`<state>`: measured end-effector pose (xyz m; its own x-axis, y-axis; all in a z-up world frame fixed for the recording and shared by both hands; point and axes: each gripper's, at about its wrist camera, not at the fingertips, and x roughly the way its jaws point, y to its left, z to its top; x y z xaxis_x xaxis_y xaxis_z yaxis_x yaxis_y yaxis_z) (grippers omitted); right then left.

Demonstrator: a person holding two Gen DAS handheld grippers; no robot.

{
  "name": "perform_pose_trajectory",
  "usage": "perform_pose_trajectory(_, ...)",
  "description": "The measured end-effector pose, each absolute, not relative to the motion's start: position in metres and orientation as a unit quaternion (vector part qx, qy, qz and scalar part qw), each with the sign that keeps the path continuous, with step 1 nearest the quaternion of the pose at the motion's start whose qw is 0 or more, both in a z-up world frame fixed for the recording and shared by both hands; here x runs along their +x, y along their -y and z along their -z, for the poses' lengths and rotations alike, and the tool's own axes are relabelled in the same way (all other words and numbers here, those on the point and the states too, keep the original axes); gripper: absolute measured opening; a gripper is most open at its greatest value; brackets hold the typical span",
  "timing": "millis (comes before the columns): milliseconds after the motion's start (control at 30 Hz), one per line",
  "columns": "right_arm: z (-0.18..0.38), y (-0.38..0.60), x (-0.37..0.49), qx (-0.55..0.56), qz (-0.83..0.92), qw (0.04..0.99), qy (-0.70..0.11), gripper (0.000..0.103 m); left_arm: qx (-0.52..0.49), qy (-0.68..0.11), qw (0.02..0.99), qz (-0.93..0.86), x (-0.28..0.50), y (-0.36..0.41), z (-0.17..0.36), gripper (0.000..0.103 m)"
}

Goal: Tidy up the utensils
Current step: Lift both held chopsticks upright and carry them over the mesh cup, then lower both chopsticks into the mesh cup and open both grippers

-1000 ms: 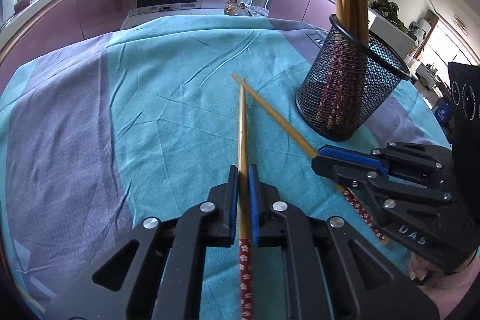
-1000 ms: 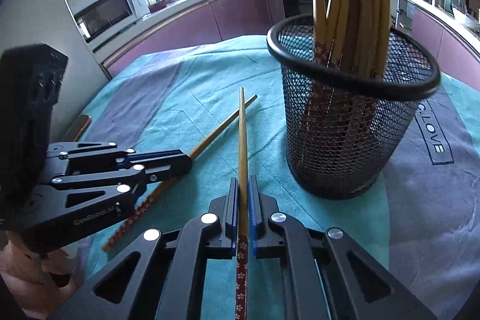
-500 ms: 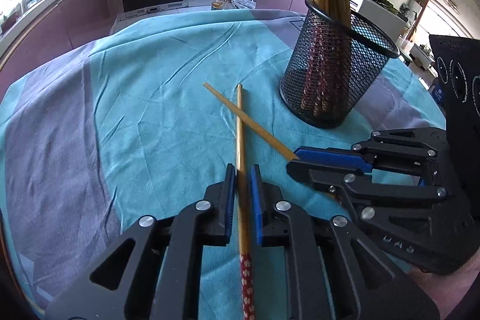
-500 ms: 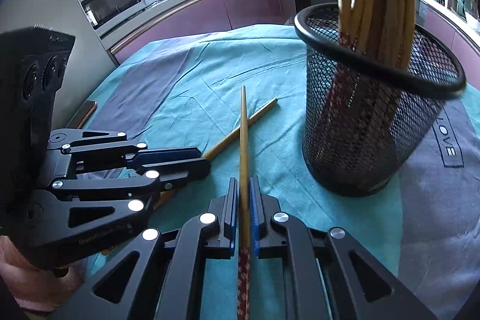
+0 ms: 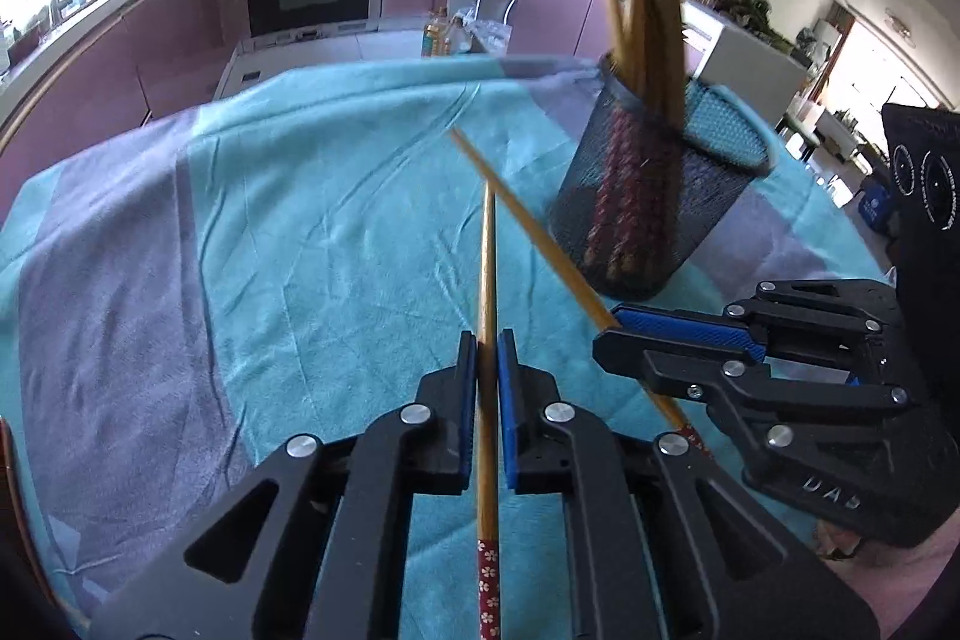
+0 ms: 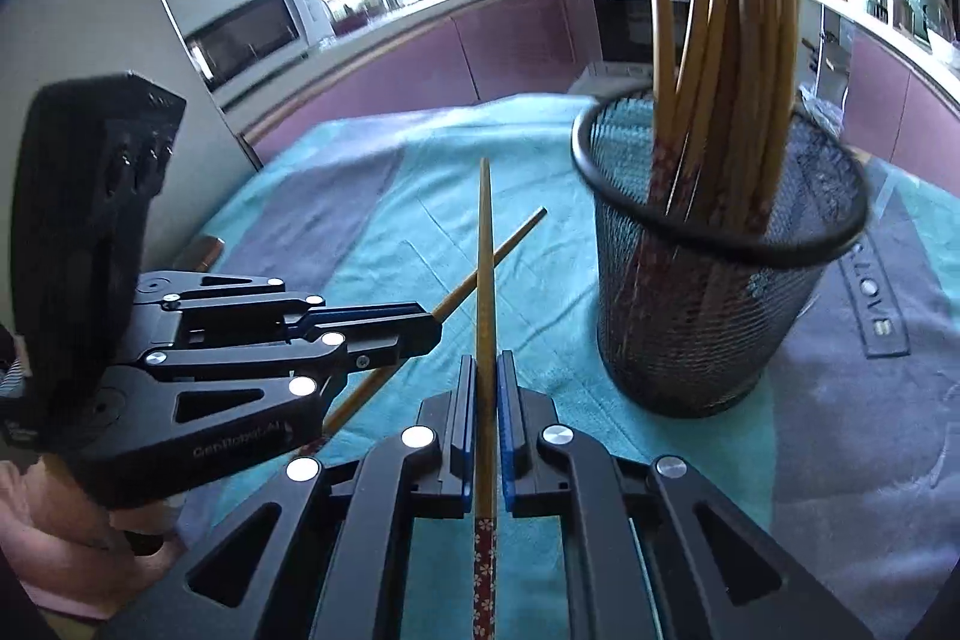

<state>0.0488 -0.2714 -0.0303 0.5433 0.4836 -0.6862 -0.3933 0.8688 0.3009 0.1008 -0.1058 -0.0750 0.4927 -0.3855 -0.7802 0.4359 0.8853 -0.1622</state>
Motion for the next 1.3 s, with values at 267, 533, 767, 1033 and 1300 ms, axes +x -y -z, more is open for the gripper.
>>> perform_pose_trajectory(267, -0.002, 0.294, 0.030, 0.079, -0.258, 0.892, -0.362, 0.006, 0.006, -0.402, 0.872, 0.280, 0.083, 0.101, 0.031, 0.008)
perform_pose_trajectory(533, -0.022, 0.318, 0.016, 0.093, -0.252, 0.905, -0.330, 0.006, -0.011, -0.375, 0.874, 0.308, 0.072, 0.098, 0.000, 0.008)
perform_pose_trajectory(767, -0.037, 0.328, 0.013, 0.099, -0.249, 0.913, -0.307, 0.006, -0.024, -0.355, 0.879, 0.317, 0.066, 0.096, -0.020, 0.008)
perform_pose_trajectory(1033, -0.046, 0.337, 0.015, 0.098, -0.241, 0.921, -0.291, 0.006, -0.032, -0.340, 0.881, 0.327, 0.064, 0.098, -0.033, 0.008)
perform_pose_trajectory(1300, -0.052, 0.343, 0.021, 0.100, -0.234, 0.925, -0.283, 0.006, -0.035, -0.331, 0.881, 0.335, 0.067, 0.099, -0.040, 0.008)
